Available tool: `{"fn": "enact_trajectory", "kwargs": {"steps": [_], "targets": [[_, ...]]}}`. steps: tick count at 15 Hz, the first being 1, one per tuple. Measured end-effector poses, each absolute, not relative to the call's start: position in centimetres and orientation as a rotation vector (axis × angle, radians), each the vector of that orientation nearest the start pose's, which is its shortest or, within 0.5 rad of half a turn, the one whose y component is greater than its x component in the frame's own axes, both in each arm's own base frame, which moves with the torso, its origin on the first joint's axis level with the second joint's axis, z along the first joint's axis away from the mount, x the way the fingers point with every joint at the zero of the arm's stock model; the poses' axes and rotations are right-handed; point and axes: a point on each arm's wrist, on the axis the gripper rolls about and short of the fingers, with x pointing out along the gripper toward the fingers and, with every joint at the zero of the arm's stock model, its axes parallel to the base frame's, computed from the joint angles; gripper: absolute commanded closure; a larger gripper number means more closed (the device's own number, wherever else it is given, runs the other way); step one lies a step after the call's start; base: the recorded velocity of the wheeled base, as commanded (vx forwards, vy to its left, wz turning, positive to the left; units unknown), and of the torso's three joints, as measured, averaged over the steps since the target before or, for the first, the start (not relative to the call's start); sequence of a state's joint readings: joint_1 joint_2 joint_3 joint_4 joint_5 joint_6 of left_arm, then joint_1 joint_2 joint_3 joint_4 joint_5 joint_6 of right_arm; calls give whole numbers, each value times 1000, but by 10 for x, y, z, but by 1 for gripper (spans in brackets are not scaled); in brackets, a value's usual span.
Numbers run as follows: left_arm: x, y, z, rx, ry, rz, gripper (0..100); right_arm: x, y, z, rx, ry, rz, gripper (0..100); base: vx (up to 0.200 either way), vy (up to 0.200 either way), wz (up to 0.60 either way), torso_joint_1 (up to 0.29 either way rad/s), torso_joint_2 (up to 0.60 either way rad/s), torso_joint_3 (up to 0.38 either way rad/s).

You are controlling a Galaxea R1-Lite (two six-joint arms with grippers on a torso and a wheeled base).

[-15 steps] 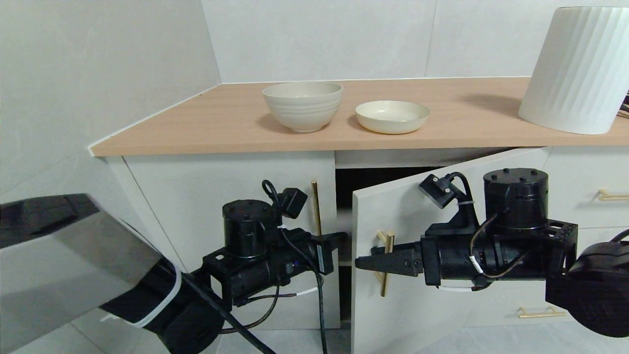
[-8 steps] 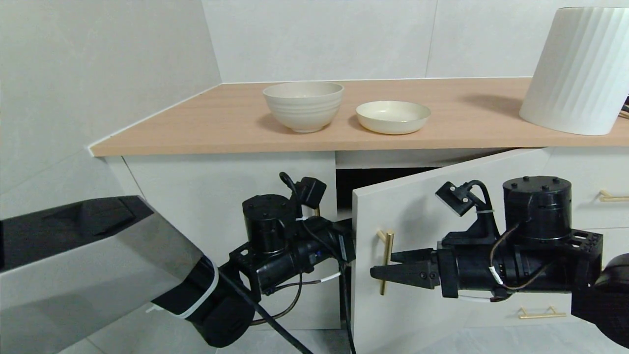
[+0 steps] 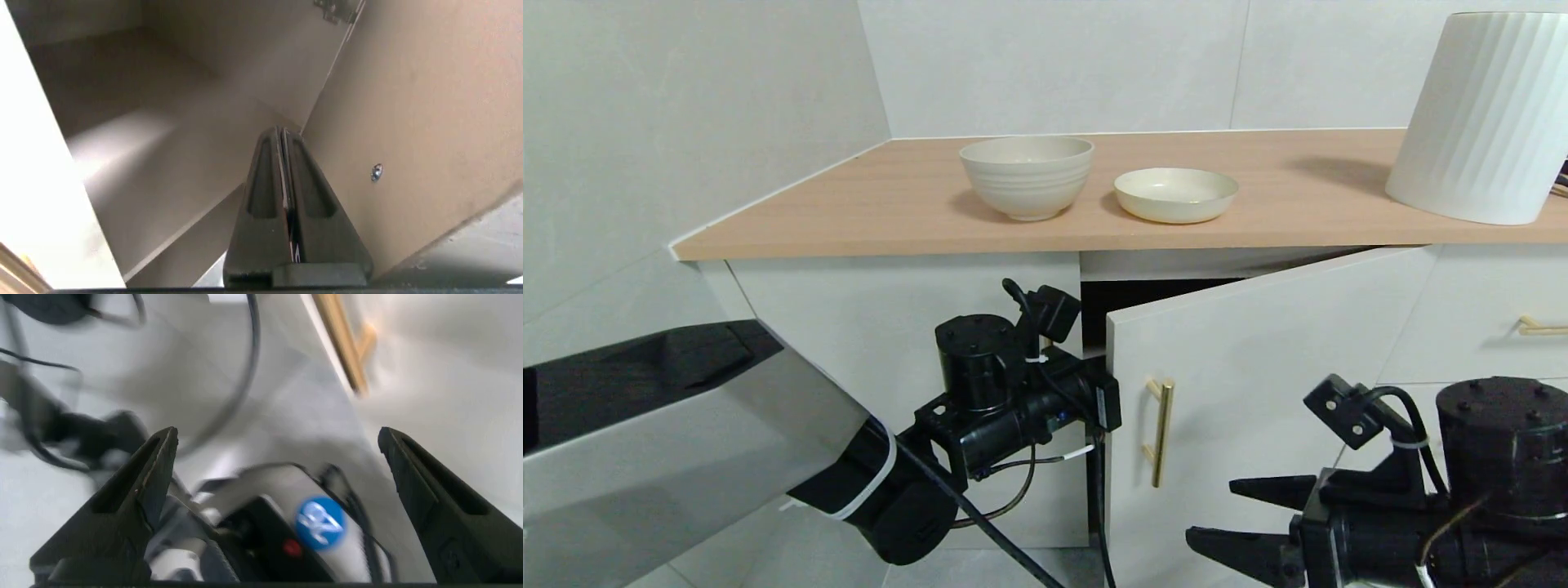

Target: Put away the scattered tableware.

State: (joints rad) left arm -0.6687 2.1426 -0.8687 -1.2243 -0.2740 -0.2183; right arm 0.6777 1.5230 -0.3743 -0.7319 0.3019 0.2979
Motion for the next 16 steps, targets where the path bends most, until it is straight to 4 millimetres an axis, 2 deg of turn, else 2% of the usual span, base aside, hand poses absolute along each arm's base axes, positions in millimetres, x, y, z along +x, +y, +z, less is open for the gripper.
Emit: {"fn": "enact_trajectory", "kwargs": {"steps": [3,9,15,16], "targets": [[298,-245,100,-156,148,-938,100,145,148,126,133,548,796,0,0,0,0,0,0,0],[296,-249,101,-153,144,-950,100,136,146,121,139,569,785,0,0,0,0,0,0,0],[293,-253,102,-155,141,-971,100,135,145,122,137,564,785,0,-200,0,0,0,2,2],[293,-254,101,-155,143,-972,100,135,145,122,136,565,784,0,0,0,0,0,0,0]]}}
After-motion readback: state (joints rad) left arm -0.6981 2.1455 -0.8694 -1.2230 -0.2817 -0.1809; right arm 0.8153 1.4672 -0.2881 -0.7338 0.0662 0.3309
